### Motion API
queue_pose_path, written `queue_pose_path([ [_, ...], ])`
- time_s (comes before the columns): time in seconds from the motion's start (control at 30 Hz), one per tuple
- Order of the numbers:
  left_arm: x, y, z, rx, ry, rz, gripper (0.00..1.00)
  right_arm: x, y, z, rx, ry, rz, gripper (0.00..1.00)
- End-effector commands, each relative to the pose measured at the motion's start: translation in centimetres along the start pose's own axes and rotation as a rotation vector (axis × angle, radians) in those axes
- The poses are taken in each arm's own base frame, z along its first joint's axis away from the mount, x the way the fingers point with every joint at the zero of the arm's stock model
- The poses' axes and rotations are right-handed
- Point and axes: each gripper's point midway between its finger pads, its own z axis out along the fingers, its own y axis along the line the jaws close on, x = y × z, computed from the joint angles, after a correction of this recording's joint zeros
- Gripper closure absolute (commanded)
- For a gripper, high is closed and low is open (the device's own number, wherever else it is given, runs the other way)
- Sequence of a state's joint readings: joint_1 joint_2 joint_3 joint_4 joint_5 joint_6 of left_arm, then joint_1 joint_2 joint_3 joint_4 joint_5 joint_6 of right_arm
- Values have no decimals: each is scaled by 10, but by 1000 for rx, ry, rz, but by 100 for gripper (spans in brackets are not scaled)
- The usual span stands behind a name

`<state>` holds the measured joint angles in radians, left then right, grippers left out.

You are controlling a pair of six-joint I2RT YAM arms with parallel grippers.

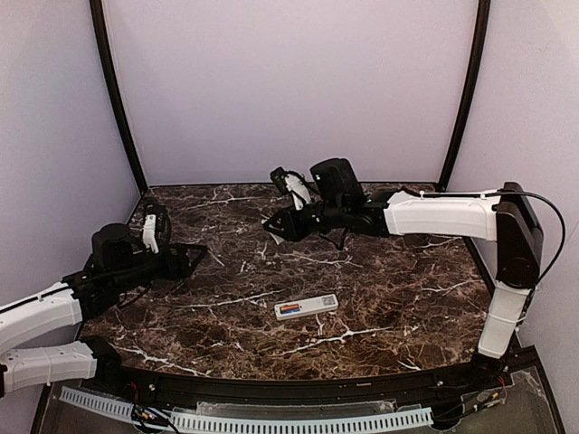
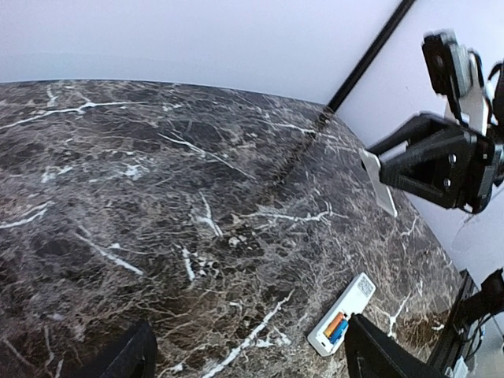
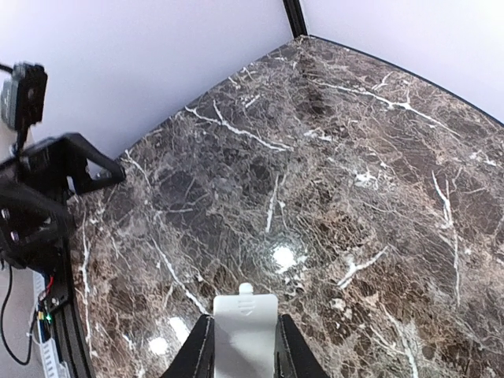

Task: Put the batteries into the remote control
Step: Pass from the right arm to the left

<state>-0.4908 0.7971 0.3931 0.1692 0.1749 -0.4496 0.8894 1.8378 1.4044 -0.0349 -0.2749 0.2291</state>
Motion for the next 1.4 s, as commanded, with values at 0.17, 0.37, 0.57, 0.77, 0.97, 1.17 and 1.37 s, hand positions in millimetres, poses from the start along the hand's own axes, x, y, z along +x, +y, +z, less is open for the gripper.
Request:
queue_pose_path([
  [0.17,1,-56,58,98,-1,182,20,-22,-1,10,-42,-113,134,75],
  [0.37,4,-79,89,161,2,142,22,-19,-3,13,-45,-130,168,75],
  [0.57,-1,-98,110,186,-7,138,23,-18,-5,14,-40,-133,183,75],
  [0.77,0,-108,120,207,1,129,24,-15,-7,18,-42,-130,190,75],
  [0.97,-6,-96,131,118,-8,85,37,-15,-9,15,-29,-142,202,75],
  [1.17,-9,-90,138,84,-34,17,59,-10,-14,15,-1,-154,218,75],
  [1.37,-7,-98,141,131,-32,22,95,-9,-16,11,-11,-163,231,64],
])
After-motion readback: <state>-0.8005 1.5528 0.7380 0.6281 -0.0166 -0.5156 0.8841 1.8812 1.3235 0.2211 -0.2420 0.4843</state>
